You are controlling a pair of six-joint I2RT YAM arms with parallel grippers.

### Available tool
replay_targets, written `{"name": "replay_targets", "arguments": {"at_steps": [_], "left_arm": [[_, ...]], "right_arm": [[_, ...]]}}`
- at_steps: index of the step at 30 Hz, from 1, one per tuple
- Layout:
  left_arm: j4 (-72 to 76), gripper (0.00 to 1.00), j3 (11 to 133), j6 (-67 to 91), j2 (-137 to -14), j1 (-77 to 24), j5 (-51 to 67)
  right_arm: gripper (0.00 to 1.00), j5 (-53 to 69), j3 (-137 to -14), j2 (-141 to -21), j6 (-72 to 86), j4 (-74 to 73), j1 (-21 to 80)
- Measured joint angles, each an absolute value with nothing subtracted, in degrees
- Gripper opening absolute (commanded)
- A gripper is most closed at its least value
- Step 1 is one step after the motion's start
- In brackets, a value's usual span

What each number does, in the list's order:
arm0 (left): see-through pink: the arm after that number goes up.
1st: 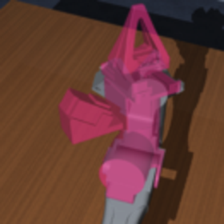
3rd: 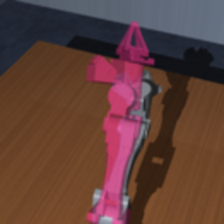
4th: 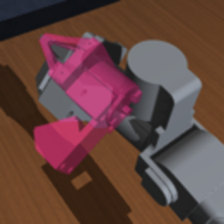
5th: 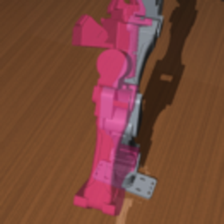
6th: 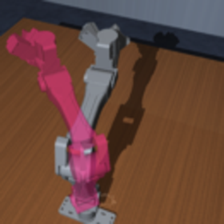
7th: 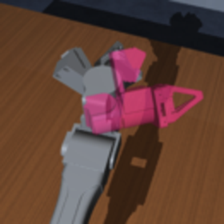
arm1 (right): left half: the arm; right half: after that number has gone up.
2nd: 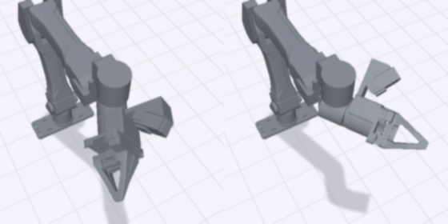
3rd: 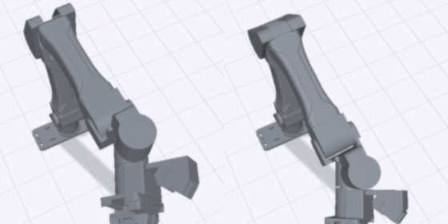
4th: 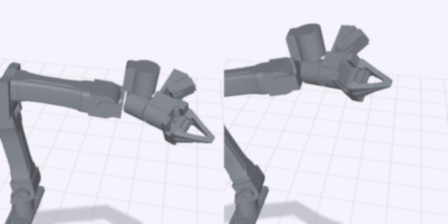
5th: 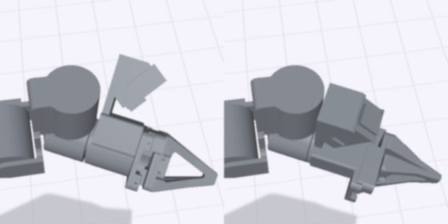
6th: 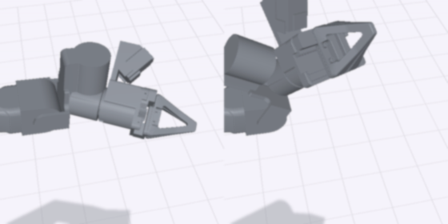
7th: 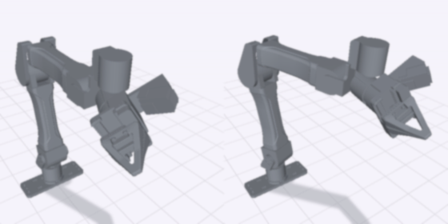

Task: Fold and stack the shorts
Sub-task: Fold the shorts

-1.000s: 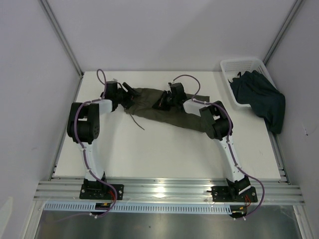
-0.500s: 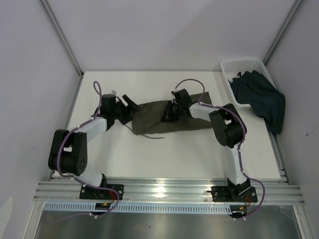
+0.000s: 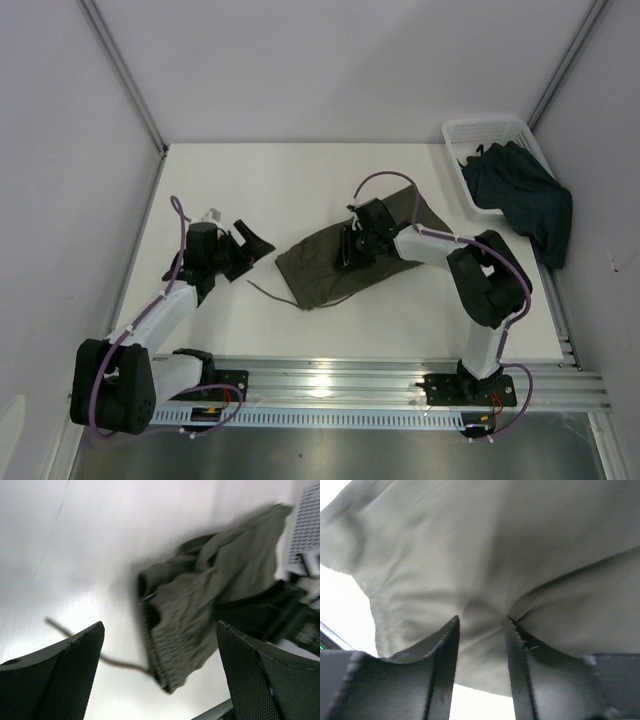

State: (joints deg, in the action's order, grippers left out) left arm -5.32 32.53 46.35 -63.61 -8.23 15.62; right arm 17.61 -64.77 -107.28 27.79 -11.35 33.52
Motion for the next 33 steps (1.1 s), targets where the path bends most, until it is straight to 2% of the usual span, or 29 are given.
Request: {"name": "replay_targets", "arguments": {"at_steps": [1,6,9,12,13,16,24,33], "left_arm": [[-5.3,0.94,30.9,46.2,-63.2,-8.2,15.6],[-7.8,0.95,23.1,46.0,-56.4,-8.2,16.3],[-8.3,0.95,22.1,45.8,-52.0,-8.2,17.0],[-7.9,0.95,21.7,45.8,-49.3,-8.2,17.3],[-7.4,0.94,21.4,45.8,-49.1,-8.2,17.8],[-5.7,0.94,20.5,46.0,-50.5,-8.3,19.7],[-1.1,0.94,19.6,46.0,-56.9,-11.1,20.9],[7.2,0.94,20.8,46.5,-70.3,-16.6,21.3]], "right_arm": [[0.5,16.1,-64.4,-105.8,26.9,-12.2,34.9],[0.53,11.2,-64.1,-99.0,23.4,-14.5,42.2],[0.49,9.5,-64.1,-95.5,22.5,-15.4,45.1],[0.35,8.4,-64.1,-94.3,22.3,-15.7,47.2],[0.25,8.3,-64.1,-94.3,22.3,-15.7,47.6],[0.17,8.6,-64.4,-95.9,22.6,-15.5,48.6],[0.09,11.4,-67.2,-106.9,23.5,-13.0,48.2],[0.06,16.0,-68.5,-111.8,25.1,-9.7,45.5]]}}
